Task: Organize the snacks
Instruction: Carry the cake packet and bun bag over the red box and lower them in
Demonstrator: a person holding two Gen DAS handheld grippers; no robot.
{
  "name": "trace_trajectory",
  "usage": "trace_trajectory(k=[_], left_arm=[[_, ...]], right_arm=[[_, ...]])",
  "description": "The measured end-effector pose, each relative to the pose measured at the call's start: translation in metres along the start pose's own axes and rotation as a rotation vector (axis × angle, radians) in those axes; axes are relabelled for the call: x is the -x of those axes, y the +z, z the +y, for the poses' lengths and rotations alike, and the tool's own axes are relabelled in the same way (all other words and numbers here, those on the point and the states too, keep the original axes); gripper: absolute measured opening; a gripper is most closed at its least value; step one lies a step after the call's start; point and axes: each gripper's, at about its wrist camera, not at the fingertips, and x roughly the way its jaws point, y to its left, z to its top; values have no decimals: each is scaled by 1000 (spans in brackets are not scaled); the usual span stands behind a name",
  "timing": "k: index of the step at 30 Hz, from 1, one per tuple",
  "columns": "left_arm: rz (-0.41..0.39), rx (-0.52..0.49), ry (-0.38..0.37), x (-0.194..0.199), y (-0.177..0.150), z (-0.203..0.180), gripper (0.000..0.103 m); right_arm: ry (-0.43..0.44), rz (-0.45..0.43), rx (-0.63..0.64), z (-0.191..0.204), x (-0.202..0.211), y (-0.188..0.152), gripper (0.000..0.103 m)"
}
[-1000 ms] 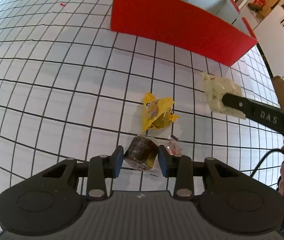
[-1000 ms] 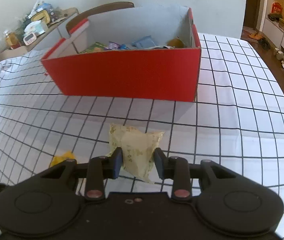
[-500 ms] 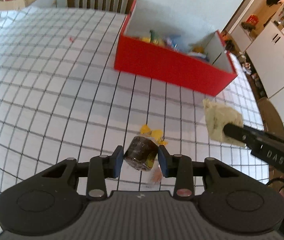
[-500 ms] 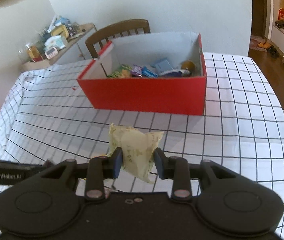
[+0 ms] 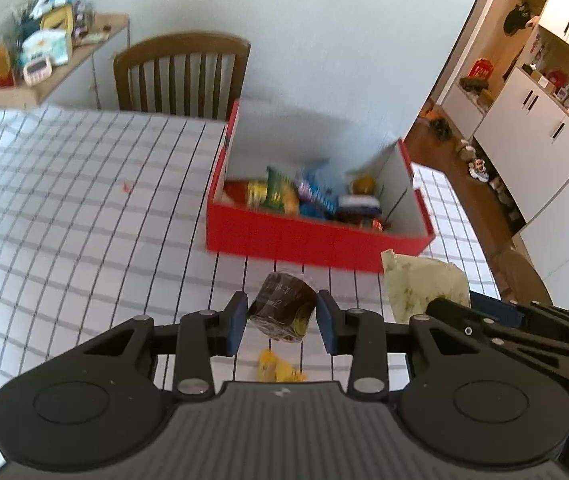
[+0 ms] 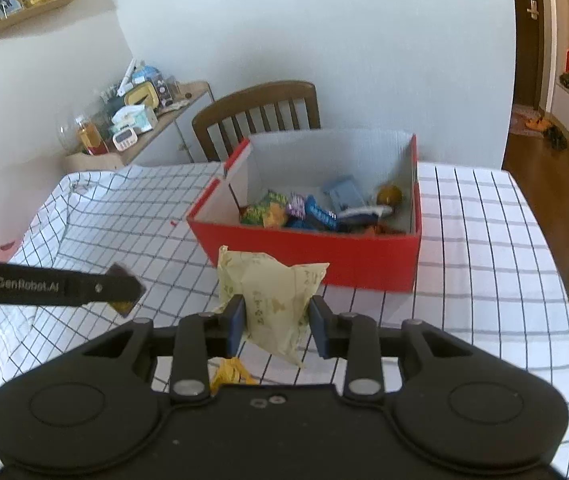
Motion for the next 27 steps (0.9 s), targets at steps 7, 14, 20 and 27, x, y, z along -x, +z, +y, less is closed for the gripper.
trace_trajectory(k=[7, 14, 20, 27], left_arm=[[-44, -35, 19, -3, 33, -16, 36], [-73, -54, 34, -15, 62, -29, 36], [-76, -50, 56, -37, 86, -31, 36], [-49, -60, 90, -71, 106, -31, 36]], right_arm=[[-9, -50, 7, -2, 2, 29, 33], [-32, -75, 11, -10, -10, 51, 33], [-59, -77, 15, -20, -29, 71, 33], [-80, -43, -1, -36, -61, 85, 33]])
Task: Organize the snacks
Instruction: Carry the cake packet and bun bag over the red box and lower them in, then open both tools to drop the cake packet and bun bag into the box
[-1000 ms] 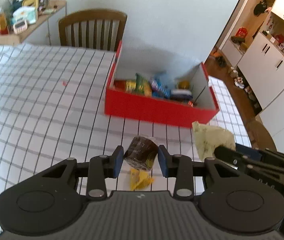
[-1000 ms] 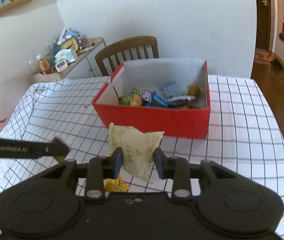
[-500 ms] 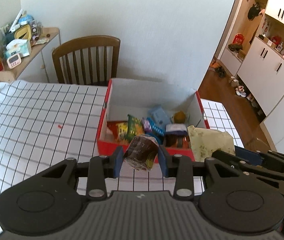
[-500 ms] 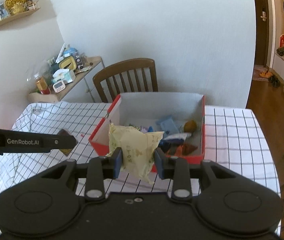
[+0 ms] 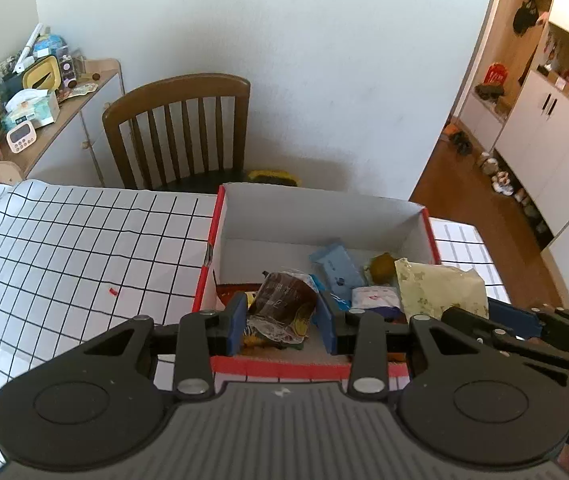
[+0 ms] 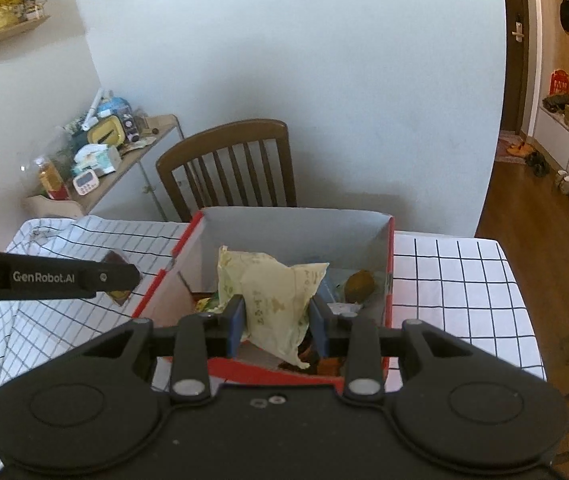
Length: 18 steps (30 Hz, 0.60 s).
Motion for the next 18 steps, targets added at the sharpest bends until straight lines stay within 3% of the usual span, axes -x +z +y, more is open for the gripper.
trace_trajectory(k=[18], left_arm=[[122, -12, 80, -96, 9, 7, 36]], right_arm=[[-12, 171, -10, -19, -89, -3, 33]])
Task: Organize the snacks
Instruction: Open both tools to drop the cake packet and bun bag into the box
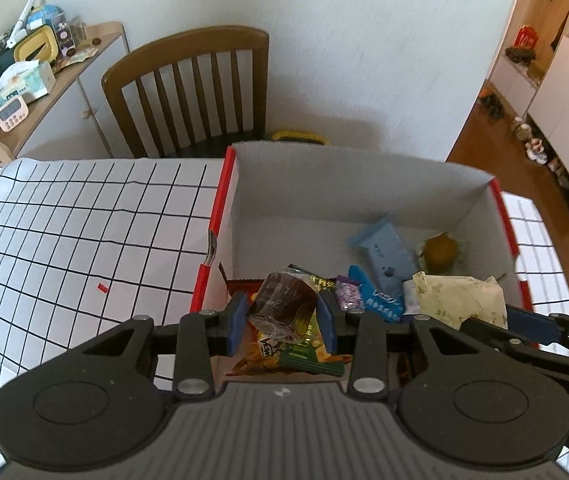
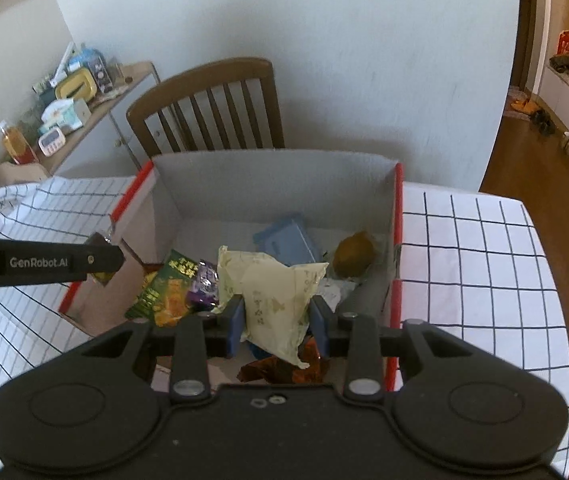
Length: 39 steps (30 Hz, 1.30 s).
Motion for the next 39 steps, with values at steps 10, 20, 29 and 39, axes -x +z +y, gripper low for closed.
trace_trajectory(k=[10, 20, 29, 39], left_arm=[[54, -7, 17, -31, -4, 2, 36], [72, -15, 14, -37, -9, -2, 37], [48, -3, -6, -20, -14, -2, 45], [-7, -3, -27, 17, -25, 1, 55]], right_arm=[[-19, 53, 19, -1, -25, -3, 33], [-27, 78, 38, -1, -29, -6, 36], [-29, 74, 38, 1, -17, -9, 42], [-15, 14, 21, 5, 17, -13, 56]])
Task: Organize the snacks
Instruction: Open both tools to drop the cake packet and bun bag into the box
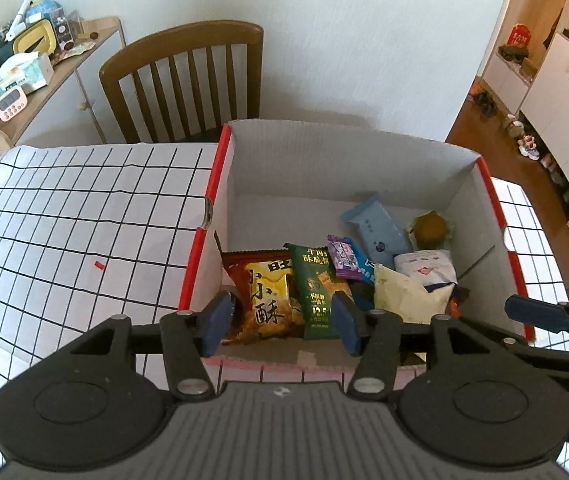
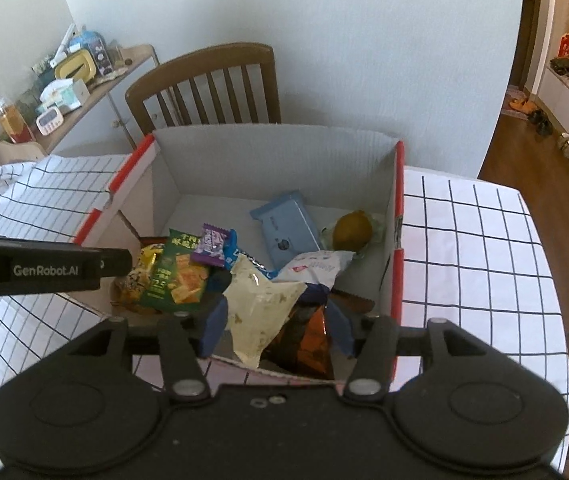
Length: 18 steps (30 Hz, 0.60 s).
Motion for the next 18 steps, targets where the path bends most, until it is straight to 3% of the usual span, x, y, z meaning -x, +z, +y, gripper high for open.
trace_trajectory(k=[10, 18], left_arm=[[-63, -23, -37, 47, -18, 0, 55], [-118, -38, -70, 86, -38, 3, 62]], right_arm=[[22, -66, -6, 11, 39, -13, 65], [43, -119, 15, 25, 72, -29, 75]])
